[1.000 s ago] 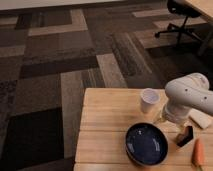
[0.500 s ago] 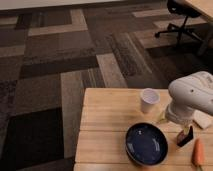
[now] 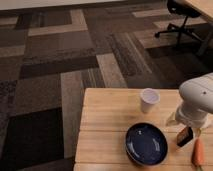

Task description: Knock the eraser over

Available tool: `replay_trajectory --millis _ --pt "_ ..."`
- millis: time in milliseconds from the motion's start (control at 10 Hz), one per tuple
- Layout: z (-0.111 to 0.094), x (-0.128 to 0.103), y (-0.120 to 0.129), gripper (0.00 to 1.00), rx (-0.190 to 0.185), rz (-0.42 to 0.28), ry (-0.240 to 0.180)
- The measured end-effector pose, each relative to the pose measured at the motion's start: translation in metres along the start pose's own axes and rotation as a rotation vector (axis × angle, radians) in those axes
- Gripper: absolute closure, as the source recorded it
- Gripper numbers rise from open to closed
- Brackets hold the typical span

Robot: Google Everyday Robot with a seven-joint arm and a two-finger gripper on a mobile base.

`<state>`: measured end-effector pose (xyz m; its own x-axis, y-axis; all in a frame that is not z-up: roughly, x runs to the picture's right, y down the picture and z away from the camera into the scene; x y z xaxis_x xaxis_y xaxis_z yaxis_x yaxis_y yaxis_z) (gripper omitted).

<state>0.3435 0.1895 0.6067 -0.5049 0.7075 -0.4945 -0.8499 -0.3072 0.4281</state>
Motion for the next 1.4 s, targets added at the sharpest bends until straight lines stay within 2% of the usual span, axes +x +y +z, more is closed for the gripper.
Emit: replay_trajectory --millis 100,200,300,600,800,1000,1100,1400 --pt "0.003 0.001 -0.001 0.35 -0.007 0.007 0.002" --pt "0.020 -0.002 -0.003 0.35 -0.046 0.021 0.002" --pt "0.027 -0.004 -0.002 0.35 -0.065 0.023 0.002" --pt "0.044 -0.018 0.006 0.35 -0.122 -0.008 -0.005" --pt "0.050 -0.027 0.039 0.35 -0.163 -0.093 0.000" --pt "0.049 -0.035 0.106 0.35 -0.224 -0.236 0.009" --pt "0.044 -0.038 0.116 0.35 -0.221 -0.258 0.011" --pt "0.041 -0.039 0.121 0.35 -0.211 -0.265 0.011"
